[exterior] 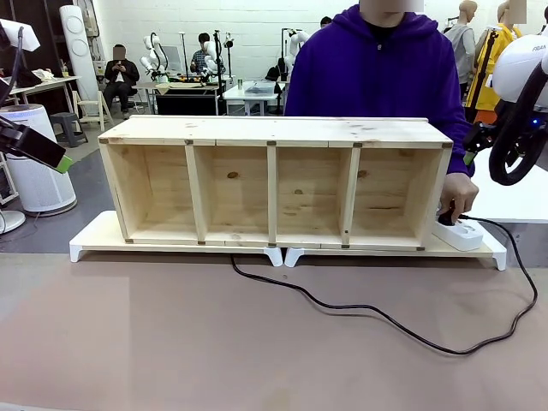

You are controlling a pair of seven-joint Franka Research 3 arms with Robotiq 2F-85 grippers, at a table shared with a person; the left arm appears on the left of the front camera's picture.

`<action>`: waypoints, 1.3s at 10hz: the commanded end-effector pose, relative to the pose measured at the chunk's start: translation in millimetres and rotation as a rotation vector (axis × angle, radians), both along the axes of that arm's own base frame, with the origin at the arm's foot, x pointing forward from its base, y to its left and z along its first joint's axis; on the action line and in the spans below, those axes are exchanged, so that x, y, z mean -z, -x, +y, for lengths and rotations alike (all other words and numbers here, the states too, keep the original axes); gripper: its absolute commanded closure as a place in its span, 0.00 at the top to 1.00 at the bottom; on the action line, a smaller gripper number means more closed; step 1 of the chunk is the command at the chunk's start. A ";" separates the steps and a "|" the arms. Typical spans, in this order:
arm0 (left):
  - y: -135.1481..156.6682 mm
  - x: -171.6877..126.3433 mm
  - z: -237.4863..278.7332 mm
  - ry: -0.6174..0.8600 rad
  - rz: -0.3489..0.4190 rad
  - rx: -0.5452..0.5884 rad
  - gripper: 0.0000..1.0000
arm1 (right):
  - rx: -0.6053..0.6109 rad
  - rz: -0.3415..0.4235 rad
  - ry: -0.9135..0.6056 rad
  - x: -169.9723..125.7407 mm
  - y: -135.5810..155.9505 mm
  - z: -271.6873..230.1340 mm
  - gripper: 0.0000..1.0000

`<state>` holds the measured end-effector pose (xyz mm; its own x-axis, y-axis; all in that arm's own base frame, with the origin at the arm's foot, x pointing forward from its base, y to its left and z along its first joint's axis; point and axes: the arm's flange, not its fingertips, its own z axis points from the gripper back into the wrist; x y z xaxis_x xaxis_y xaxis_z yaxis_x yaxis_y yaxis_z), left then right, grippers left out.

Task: Perform cable management.
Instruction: Release the Power Cable when the human grasps it.

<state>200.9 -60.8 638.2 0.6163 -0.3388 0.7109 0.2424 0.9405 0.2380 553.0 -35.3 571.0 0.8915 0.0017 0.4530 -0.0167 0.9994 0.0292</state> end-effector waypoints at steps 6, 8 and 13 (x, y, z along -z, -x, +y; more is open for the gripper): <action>-1.9 -0.4 1.3 -0.012 -0.014 0.009 1.00 | 0.003 0.004 -0.001 0.7 0.1 -0.7 0.98; -1.9 -0.4 1.3 -0.012 -0.014 0.009 1.00 | 0.003 0.004 -0.001 0.7 0.1 -0.7 0.98; -1.9 -0.4 1.3 -0.012 -0.014 0.009 1.00 | 0.003 0.004 -0.001 0.7 0.1 -0.7 0.98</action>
